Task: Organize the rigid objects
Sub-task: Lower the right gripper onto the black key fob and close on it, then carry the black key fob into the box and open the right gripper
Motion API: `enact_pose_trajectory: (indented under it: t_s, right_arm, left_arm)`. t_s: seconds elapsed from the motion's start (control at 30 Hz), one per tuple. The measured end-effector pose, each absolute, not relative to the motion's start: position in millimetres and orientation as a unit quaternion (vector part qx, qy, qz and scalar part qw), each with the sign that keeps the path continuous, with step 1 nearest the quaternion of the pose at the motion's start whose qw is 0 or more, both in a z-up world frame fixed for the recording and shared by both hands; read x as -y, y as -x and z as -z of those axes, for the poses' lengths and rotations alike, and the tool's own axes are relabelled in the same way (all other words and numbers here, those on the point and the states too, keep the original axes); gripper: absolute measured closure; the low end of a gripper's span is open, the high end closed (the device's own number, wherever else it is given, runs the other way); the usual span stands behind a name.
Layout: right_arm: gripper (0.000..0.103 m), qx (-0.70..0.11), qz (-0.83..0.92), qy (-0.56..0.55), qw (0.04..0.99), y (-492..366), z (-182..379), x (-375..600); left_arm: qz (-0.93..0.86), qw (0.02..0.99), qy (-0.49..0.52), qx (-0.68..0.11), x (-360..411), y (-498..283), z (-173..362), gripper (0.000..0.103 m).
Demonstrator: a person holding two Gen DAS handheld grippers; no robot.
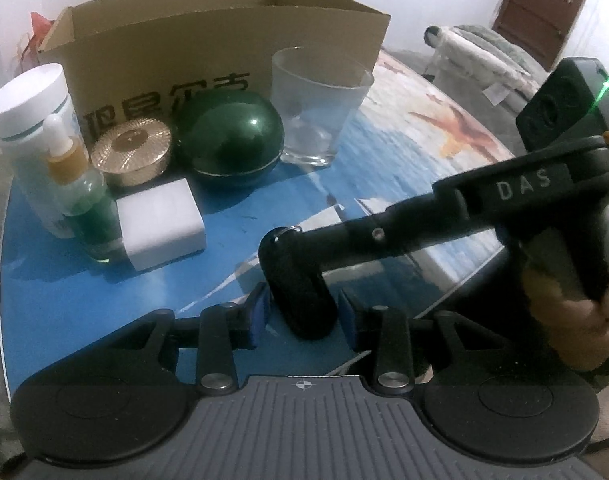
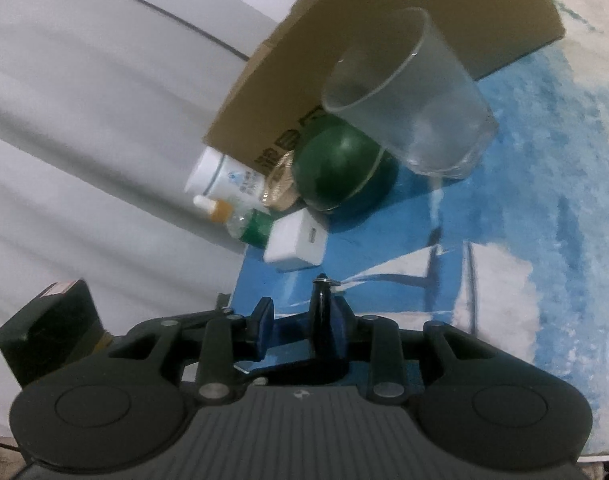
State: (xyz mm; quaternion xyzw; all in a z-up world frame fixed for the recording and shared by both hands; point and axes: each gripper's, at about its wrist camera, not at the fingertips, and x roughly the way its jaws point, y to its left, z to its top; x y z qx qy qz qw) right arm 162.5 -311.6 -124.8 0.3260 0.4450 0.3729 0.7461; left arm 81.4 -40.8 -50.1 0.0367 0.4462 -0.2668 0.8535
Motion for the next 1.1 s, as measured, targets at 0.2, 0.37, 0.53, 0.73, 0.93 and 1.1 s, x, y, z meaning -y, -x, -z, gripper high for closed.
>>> enact_pose_trajectory:
  t_s: [0.2, 0.37, 0.53, 0.73, 0.93, 1.1]
  right_arm:
    - [0.070, -0.456, -0.361, -0.305, 0.755, -164, 131, 300]
    - [0.075, -0.449, -0.371, -0.301, 0.755, -164, 134, 295]
    - [0.076, -0.443, -0.374, -0.300, 0.758, -162, 129, 296]
    - [0.076, -0.393, -0.404, -0.274, 0.779, -160, 82, 298]
    - [0.076, -0.328, -0.433, -0.242, 0.804, -183, 16, 296]
    - [0.076, -0.311, -0.441, -0.221, 0.813, -231, -30, 291]
  left_arm:
    - [0.262, 0.859, -0.042, -0.438, 41, -81, 52, 0.067]
    - [0.261, 0.863, -0.040, -0.431, 41, -79, 52, 0.069]
    - [0.260, 0.865, -0.033, -0.428, 42, -77, 47, 0.070]
    - [0.246, 0.894, -0.065, -0.370, 47, -69, 6, 0.070]
    - [0.219, 0.923, -0.094, -0.303, 48, -87, -55, 0.070]
    - [0.195, 0.930, -0.119, -0.289, 51, -133, -92, 0.070]
